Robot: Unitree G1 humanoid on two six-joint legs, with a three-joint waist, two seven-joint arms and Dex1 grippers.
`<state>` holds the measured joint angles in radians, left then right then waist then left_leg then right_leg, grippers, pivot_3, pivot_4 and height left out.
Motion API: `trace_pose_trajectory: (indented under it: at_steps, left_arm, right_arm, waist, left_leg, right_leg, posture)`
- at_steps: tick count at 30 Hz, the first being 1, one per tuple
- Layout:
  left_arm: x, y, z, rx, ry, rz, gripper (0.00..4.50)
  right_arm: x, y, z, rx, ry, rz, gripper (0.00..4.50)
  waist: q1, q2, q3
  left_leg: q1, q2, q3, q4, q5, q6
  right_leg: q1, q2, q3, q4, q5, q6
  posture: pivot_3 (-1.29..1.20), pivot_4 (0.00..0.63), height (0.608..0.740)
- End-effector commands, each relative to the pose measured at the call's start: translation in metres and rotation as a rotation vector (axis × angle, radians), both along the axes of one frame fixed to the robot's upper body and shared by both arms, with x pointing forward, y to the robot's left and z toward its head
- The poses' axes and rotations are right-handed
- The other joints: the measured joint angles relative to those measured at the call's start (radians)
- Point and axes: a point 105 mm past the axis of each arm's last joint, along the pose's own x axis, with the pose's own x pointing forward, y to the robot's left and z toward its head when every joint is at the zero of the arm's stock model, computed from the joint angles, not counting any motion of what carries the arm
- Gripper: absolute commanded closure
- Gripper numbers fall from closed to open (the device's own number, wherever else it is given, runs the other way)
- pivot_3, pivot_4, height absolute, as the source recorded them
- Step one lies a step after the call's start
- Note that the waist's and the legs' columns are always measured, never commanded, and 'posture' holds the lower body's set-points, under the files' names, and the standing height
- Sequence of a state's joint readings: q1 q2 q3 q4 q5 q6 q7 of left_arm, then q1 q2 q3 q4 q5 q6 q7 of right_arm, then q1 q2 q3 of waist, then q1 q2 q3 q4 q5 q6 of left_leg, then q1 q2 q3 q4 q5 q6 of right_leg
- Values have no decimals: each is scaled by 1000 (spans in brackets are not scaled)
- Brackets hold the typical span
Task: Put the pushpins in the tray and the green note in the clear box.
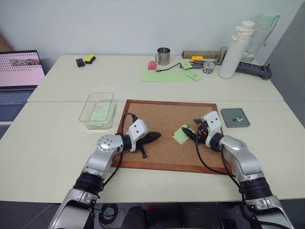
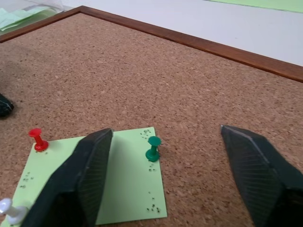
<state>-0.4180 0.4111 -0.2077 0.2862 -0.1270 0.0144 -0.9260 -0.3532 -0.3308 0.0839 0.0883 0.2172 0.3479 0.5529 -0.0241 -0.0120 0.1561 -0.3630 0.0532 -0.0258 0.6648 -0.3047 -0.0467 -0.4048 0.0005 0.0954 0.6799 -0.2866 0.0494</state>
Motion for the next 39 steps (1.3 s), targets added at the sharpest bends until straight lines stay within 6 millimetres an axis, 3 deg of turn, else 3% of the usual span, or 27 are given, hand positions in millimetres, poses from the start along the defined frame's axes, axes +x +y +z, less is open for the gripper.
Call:
trace_pose_trajectory:
  at_steps: [1,4,13,18,23,27,33,37,39]
  left_arm:
    - [-8,-5,-22,46,79,-5,4500]
    - [-11,-5,-23,58,82,-16,4500]
    - [-11,-2,-18,62,83,-21,4500]
    - [-11,2,-17,76,90,-19,4500]
    - [-11,5,-19,91,102,-19,4500]
    - [-10,8,-20,102,105,-19,4500]
    - [-8,10,-18,104,104,-24,4500]
    - [-8,11,-17,101,106,-26,4500]
    - [-8,11,-17,103,105,-27,4500]
  right_arm:
    - [4,3,13,9,-51,20,1868]
    - [1,7,12,-13,-56,48,2368]
    - [-1,9,17,7,-65,65,4427]
    - [-2,7,33,19,-125,54,4427]
    - [-25,16,59,137,-165,146,4427]
    - [-34,11,65,176,-159,152,4427]
    - [-22,-17,81,204,-213,13,4427]
    - [-7,-57,94,174,-265,-163,4427]
    - [3,-87,92,118,-261,-297,4427]
  waist:
    - [0,0,0]
    - [0,0,0]
    - [-2,0,0]
    - [-4,0,0]
    - [-6,0,0]
    - [-7,0,0]
    - [-8,0,0]
    - [-8,0,0]
    - [-8,0,0]
  left_leg:
    - [0,-1,0,0,0,0]
    - [0,-3,-1,0,0,0]
    - [0,-4,-2,0,0,0]
    - [0,-4,-3,0,0,0]
    - [0,-4,-5,-1,0,0]
    - [-1,-5,-6,-1,0,0]
    - [0,-5,-7,-1,0,0]
    - [0,-5,-7,-2,0,0]
    - [0,-5,-7,-2,0,0]
  right_leg:
    - [0,-1,0,0,0,0]
    - [0,-2,0,0,0,1]
    - [0,-3,0,0,0,1]
    - [0,-3,0,0,0,1]
    - [0,-3,0,-1,0,1]
    - [0,-2,0,-1,0,1]
    - [0,-2,0,-1,0,1]
    - [0,-2,0,-1,0,1]
    - [0,-2,1,-1,0,1]
  posture:
    - [0,150,740]
    - [0,150,740]
    - [0,150,740]
    - [0,150,740]
    - [0,150,740]
    - [0,150,740]
    - [0,150,740]
    - [0,150,740]
    - [0,150,740]
